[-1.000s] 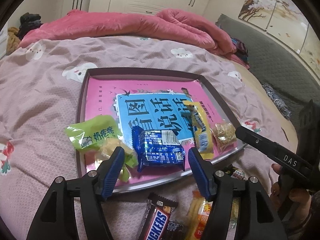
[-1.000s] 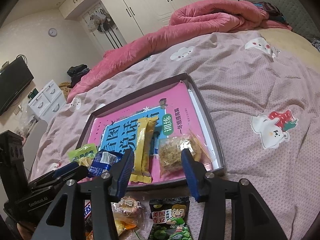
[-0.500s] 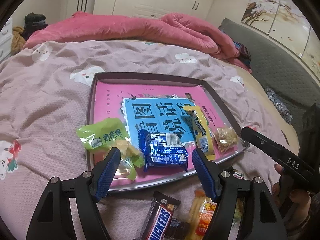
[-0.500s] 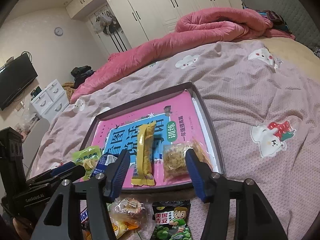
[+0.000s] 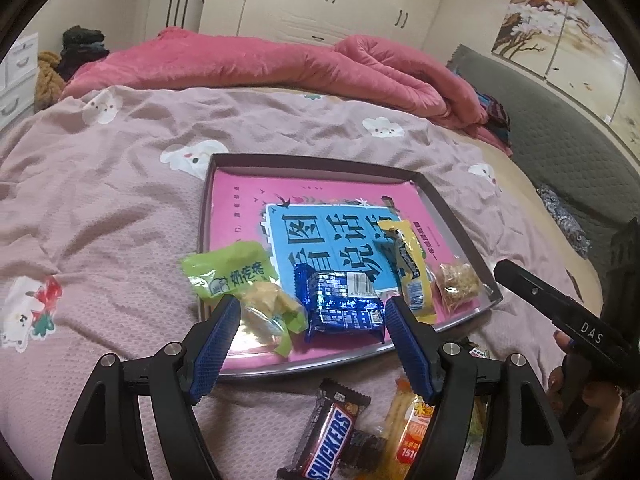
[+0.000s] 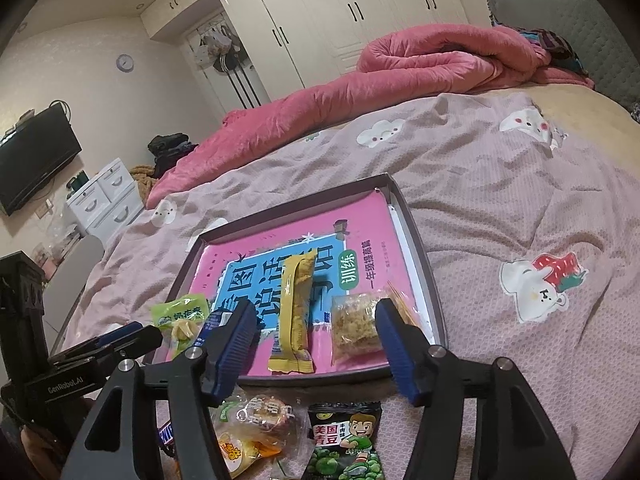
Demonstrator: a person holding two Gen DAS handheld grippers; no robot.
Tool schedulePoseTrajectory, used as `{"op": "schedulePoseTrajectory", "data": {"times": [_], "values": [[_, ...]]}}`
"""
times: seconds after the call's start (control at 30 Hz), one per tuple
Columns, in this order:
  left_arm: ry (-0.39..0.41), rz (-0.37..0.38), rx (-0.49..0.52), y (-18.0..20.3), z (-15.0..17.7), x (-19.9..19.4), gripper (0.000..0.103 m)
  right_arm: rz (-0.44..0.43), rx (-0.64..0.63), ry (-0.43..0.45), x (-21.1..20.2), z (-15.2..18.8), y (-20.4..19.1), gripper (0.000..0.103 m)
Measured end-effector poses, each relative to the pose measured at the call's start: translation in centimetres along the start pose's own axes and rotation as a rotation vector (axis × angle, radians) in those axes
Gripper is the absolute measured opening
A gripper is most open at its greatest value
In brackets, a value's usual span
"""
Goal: Organize snacks
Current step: 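Withdraw both open tools from the tray back toward the snack pile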
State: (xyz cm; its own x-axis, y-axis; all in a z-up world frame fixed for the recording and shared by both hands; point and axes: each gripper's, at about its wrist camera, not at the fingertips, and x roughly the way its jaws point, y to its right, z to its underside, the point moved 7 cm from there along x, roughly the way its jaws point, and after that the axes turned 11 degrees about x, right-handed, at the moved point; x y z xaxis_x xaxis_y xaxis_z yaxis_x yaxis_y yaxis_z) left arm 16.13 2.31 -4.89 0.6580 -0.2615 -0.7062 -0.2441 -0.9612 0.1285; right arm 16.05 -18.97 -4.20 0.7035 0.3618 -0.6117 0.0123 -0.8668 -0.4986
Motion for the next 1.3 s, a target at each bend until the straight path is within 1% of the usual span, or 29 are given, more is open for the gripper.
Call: {"op": "schedulePoseTrajectory", "data": {"times": [0.07, 0.1, 0.17, 0.27, 0.5, 1.3], "values": [[-0.009, 0.001, -0.013, -0.2, 0.1, -0.3, 0.076, -0.002, -0.003, -0.001, 0.0, 0.1, -0.1, 0.062], [-0.011, 0.014, -0.026, -0.3, 0.1, -0.4, 0.076, -0.002, -0.003, -0.003, 0.0, 0.1, -0.1, 0.062], [-0.004, 0.022, -0.037, -0.3, 0.0, -0.9, 0.076, -0.002, -0.005, -0.004, -0.1, 0.1, 0.0, 0.062], [0.003, -0.001, -0.021, -0.3, -0.1, -1.3, 0.076, -0.005, -0.006, -0.003, -0.2, 0.0, 0.0, 0.062], [0.005, -0.007, -0.018, -0.2, 0.2, -2.0, 0.076, -0.004, -0.009, 0.002, -0.5, 0.0, 0.1, 0.063], [-0.005, -0.001, 0.036, 2.0, 1.2, -4.0, 0.076, -0.008, -0.021, 0.01, -2.5, 0.3, 0.5, 0.066]]}}
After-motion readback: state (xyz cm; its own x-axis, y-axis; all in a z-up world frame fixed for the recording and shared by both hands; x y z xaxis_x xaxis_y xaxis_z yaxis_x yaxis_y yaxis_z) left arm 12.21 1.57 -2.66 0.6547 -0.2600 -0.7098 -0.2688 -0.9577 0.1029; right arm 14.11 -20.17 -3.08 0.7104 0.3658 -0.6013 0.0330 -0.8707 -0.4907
